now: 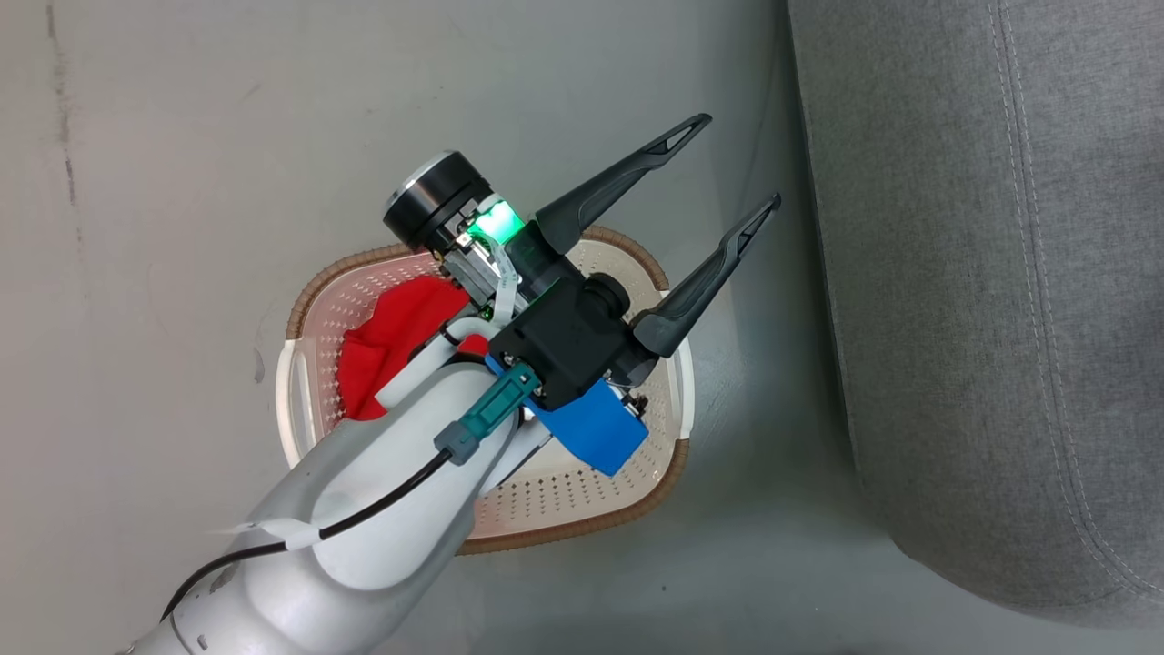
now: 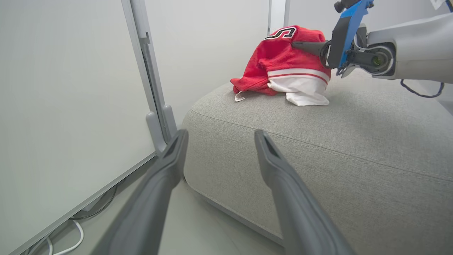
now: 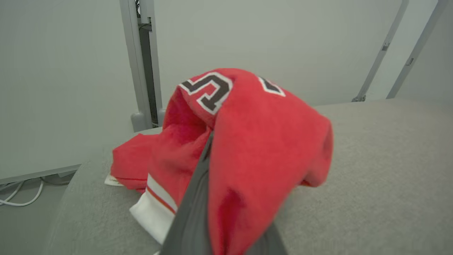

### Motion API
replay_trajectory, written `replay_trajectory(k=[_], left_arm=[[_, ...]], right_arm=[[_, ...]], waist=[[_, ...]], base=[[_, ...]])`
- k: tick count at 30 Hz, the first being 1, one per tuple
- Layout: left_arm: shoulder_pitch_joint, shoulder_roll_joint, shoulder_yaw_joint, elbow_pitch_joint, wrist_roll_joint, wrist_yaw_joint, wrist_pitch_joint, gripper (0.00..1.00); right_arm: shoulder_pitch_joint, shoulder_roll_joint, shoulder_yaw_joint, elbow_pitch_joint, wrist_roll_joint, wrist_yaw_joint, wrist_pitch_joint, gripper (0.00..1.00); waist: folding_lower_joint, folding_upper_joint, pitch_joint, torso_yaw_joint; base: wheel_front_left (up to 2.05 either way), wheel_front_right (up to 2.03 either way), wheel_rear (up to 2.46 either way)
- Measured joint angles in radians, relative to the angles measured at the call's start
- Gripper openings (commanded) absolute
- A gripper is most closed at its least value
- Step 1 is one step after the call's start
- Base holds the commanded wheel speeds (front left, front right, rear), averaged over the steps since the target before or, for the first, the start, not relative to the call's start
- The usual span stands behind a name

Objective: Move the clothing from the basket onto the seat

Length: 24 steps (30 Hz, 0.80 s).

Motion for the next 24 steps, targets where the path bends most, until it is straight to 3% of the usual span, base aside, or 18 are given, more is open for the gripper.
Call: replay_trajectory(k=[5,7,8,18,24], left_arm=[[0.0,-0.007,0.012,-0.001,0.0,0.0,0.0,1.0],[0.004,-0.008,0.02,-0.001,0.0,0.0,0.0,1.0],[0.008,-0.009,0.025,-0.001,0.0,0.0,0.0,1.0],[0.078,-0.026,0.063,0.004,0.0,0.0,0.0,1.0],[0.153,-0.025,0.119,0.004,-0.012,0.008,0.0,1.0]], right_arm=[[0.02,0.014,-0.005,0.061,0.007,0.0,0.0,0.0],[0.028,0.023,-0.007,0.056,0.007,0.0,0.0,0.27],[0.037,0.031,-0.011,0.048,0.009,0.0,0.0,1.0],[0.248,0.11,-0.019,-0.105,0.005,0.0,0.0,1.0],[0.417,0.159,0.029,-0.243,-0.013,0.0,0.0,1.0]], waist=[[0.0,0.0,-0.013,0.005],[0.0,0.0,-0.022,0.004],[-0.0001,0.0,-0.029,0.003],[-0.0001,0.0,-0.14,-0.013],[-0.0003,0.0,-0.234,-0.021]], base=[[0.0,0.0,0.0],[0.0,0.0,0.0],[0.0,0.0,0.0],[0.0,0.0,0.0],[0.0,0.0,0.0]])
